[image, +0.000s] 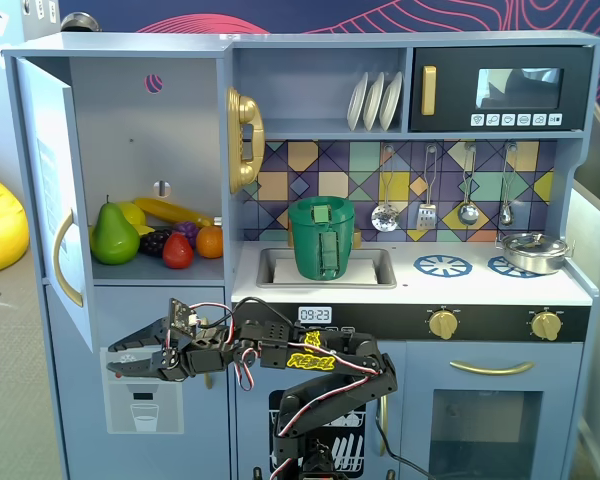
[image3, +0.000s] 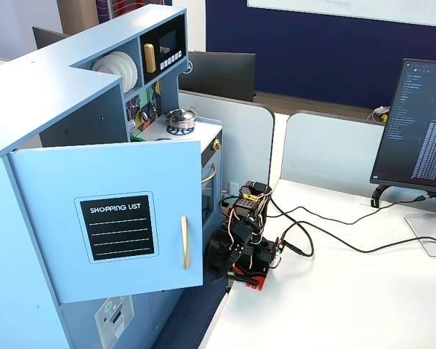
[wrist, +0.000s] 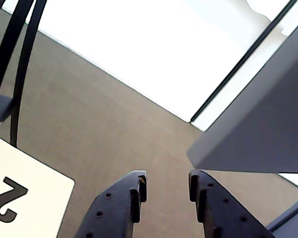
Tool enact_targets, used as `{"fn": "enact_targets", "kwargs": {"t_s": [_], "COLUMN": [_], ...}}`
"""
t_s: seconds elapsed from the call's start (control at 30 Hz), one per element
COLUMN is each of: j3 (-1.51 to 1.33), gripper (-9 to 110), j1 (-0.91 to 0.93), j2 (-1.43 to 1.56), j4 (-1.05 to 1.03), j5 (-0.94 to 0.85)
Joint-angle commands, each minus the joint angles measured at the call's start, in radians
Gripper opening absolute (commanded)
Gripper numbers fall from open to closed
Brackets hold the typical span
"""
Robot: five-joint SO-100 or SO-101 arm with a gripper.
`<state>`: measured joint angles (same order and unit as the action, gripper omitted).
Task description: Close the left cabinet door
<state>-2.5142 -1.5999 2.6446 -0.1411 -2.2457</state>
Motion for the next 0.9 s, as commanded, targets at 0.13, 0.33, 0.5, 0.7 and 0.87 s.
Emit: {"fn": "enact_targets", "kwargs": {"t_s": [0.13,0.33,0.5,0.7,0.87], "j3": [0.195,0.411,0.6,0.764,0.862], "gripper": [0,0,0,0,0], "j1": [-0.156,-0.172,-0.184,-0.189,-0.186], "j2": [-0.141,-0.365,-0.552,-0.727,-0.851], "j4": [0.054,0.123,0.138,0.15,0.179], "j5": [0.003,-0.003,-0.002,-0.003,-0.018]}}
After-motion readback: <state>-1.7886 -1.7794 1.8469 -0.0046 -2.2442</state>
